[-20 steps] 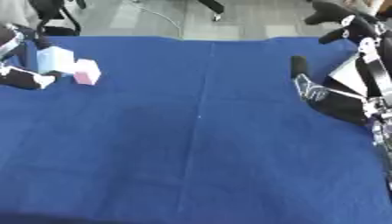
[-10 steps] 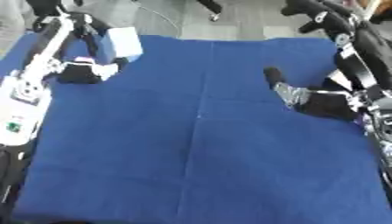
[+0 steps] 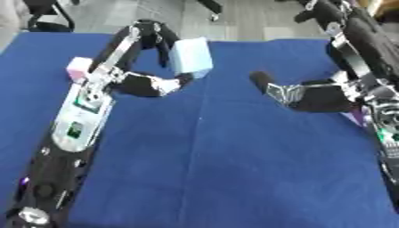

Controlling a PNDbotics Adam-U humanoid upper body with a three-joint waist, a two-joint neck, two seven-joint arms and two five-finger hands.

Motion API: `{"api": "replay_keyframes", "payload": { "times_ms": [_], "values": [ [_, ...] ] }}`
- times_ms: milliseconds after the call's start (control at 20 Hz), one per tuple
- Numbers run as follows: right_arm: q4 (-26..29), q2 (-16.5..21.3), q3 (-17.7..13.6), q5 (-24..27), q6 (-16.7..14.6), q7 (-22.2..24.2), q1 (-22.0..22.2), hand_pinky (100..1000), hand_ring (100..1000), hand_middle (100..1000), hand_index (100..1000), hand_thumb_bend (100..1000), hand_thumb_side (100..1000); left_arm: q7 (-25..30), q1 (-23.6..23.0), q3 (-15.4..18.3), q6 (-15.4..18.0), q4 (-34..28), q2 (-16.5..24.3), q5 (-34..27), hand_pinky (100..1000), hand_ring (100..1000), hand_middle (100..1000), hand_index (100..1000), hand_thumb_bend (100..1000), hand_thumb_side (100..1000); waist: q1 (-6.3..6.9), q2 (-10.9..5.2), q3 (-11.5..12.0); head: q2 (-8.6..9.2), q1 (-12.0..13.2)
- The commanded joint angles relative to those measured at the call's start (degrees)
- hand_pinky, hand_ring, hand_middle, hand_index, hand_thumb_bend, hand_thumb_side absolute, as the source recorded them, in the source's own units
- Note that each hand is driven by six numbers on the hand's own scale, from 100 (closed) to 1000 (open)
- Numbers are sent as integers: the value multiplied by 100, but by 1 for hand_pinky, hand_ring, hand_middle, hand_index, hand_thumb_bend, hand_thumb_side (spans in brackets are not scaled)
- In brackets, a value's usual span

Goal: Pick up the objects with one hand, pass them to the other hand, and then place them into the box on the other side of the table.

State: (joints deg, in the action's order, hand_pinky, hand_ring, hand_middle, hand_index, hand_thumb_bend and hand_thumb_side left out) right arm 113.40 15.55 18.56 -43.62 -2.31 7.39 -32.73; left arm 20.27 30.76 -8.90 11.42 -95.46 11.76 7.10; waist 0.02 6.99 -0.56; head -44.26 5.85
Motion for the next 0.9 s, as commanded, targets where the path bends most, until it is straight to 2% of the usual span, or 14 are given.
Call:
{"api": "replay_keyframes", "payload": {
  "times_ms": [50, 250, 500, 900],
  "values": [
    [119, 28, 29, 80, 214, -3, -114, 679, 935, 826, 991, 432, 489, 93, 107, -117, 52, -176, -11, -102, 529, 337, 337, 421, 403, 123, -83, -55, -7, 14, -27],
    [119, 22, 109, 267, 336, 38, -120, 664, 932, 816, 991, 417, 501, 116, 120, -236, 88, -172, -29, -33, 532, 339, 340, 424, 400, 124, -87, -43, -15, 14, -56],
    [119, 23, 235, 677, 512, 314, -122, 634, 931, 801, 989, 374, 531, -3, 251, -308, 148, -257, -6, 26, 534, 342, 342, 426, 387, 121, -105, -25, -30, 14, -95],
    [119, 37, 275, 1113, 793, 615, -115, 606, 927, 782, 980, 334, 563, -235, 359, -302, 121, -179, 0, 213, 533, 341, 341, 426, 377, 109, -115, -3, -41, 14, -131]
  ]
}}
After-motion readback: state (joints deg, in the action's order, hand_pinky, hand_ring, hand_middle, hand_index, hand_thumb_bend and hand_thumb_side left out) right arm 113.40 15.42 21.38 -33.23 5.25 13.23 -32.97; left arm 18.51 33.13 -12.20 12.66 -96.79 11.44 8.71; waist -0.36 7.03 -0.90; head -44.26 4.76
